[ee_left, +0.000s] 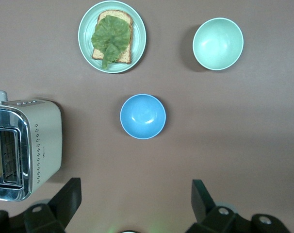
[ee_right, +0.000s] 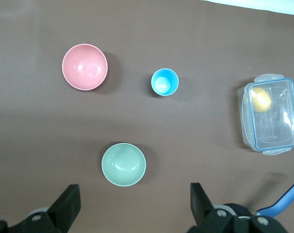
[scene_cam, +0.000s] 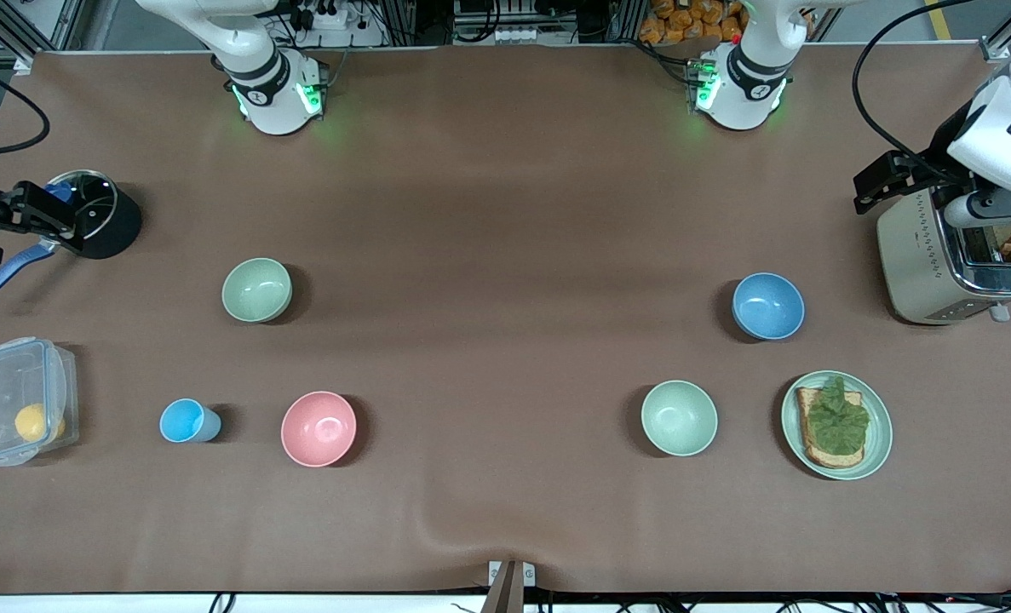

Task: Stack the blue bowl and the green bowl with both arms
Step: 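Reach both grippers toward the green bowl and the blue bowl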

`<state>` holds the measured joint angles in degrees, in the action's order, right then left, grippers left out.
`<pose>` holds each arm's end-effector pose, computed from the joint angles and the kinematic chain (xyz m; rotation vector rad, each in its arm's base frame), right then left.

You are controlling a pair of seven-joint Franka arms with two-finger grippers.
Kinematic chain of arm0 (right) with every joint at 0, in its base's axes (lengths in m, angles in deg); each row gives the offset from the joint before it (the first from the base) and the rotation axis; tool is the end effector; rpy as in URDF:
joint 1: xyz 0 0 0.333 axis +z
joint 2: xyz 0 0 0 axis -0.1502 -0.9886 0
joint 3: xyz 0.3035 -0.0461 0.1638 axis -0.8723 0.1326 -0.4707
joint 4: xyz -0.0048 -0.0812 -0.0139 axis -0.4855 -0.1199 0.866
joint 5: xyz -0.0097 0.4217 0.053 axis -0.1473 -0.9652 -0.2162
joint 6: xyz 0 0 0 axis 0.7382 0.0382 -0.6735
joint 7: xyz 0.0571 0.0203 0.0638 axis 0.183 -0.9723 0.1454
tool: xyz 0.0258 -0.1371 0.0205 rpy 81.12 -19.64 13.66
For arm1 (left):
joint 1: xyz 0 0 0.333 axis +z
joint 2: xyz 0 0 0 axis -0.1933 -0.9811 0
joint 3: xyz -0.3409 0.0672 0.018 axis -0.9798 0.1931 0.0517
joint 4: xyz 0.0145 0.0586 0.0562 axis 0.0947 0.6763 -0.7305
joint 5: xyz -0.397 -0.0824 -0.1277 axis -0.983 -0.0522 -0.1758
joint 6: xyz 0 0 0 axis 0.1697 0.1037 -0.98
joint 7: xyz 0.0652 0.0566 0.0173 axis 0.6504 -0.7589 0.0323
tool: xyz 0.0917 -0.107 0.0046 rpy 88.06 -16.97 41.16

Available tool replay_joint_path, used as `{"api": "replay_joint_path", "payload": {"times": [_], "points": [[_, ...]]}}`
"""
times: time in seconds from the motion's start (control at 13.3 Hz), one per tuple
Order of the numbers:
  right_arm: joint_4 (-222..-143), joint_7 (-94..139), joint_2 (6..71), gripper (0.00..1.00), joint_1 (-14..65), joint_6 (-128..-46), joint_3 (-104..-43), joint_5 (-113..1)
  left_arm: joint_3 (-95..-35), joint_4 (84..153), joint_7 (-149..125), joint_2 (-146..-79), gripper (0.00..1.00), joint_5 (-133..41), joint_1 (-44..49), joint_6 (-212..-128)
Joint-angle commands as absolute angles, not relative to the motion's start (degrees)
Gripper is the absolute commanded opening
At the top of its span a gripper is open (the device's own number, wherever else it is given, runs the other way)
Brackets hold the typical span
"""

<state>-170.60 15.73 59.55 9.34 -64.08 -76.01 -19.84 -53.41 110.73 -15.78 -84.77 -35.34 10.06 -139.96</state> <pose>0.6084 -0.0210 0.6330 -3.1227 -0.2528 -0.1002 0.5631 -0.0720 0.6281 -3.1079 -0.0729 0.0470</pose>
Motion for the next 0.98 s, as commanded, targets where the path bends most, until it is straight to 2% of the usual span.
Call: {"api": "replay_joint_path", "payload": {"times": [0.0,0.23,0.6,0.75,0.9], "points": [[-171.0,16.5,60.1,1.0,9.3,-64.0,-76.2,-20.5,-53.7,109.3,-14.7,-85.1,1.0,-34.2,10.2,-138.5],[-171.1,16.5,59.1,1.0,9.1,-64.3,-76.0,-20.4,-53.3,109.4,-14.6,-85.3,1.0,-34.6,10.5,-138.5],[-171.1,15.4,50.8,1.0,9.0,-63.4,-76.1,-19.9,-53.3,111.6,-13.6,-93.9,1.0,-34.8,15.8,-142.5],[-171.7,13.8,49.3,1.0,9.0,-63.1,-76.0,-19.6,-53.3,116.8,-11.4,-95.8,1.0,-34.6,17.2,-149.5],[-175.8,12.6,46.5,1.0,7.9,-61.6,-76.0,-20.0,-53.3,125.3,-10.6,-96.4,1.0,-34.5,19.6,-159.0]]}}
